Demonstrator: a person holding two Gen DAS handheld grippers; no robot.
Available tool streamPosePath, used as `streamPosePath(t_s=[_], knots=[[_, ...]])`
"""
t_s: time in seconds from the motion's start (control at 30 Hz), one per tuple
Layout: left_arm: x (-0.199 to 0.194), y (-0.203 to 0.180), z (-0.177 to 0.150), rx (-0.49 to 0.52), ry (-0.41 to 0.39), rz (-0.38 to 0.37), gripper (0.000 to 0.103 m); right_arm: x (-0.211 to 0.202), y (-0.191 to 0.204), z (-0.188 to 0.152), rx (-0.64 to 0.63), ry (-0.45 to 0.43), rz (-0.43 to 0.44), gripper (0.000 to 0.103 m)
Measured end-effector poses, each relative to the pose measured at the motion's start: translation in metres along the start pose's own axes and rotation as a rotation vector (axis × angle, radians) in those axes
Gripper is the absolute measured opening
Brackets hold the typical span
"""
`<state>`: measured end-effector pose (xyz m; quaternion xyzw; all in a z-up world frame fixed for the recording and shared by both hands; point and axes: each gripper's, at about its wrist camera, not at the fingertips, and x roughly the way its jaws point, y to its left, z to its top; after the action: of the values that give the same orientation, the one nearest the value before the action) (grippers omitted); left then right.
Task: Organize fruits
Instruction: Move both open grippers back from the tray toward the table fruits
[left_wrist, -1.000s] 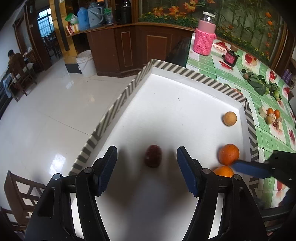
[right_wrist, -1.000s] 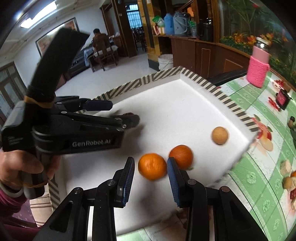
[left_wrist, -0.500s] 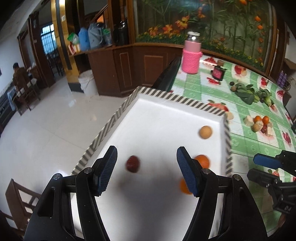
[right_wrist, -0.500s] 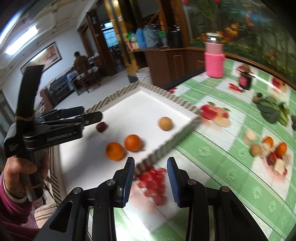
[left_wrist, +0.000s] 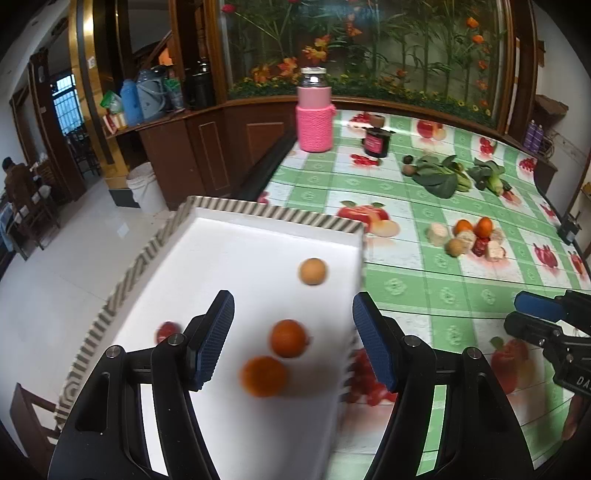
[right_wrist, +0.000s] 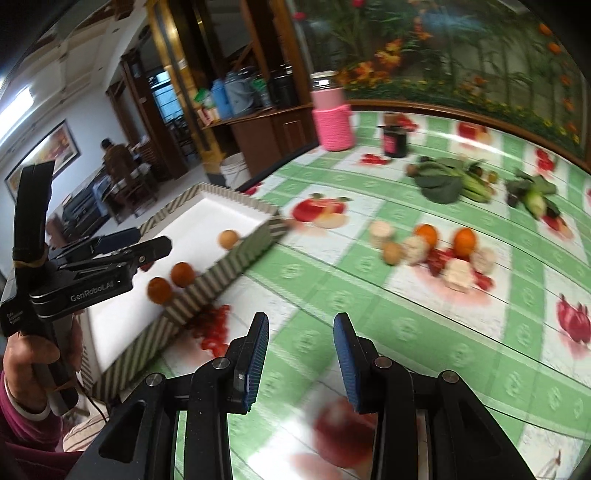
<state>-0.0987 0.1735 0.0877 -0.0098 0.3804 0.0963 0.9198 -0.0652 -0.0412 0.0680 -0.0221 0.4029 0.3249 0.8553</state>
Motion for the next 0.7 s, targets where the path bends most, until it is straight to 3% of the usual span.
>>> streamPosePath(t_s=[0.37,0.7], knots=[[0.011,-0.043,0.009,0.036,-0.009,-0.054,0.067,-0.020,-0.064,-0.020,0.137,-0.008,-0.082,0.035],[0.015,-0.038,0.016,0.034,-0.025,-0.055,0.067,-0.018,-0.065,-0.010,0.142,-0.039,-0.071,0.035]])
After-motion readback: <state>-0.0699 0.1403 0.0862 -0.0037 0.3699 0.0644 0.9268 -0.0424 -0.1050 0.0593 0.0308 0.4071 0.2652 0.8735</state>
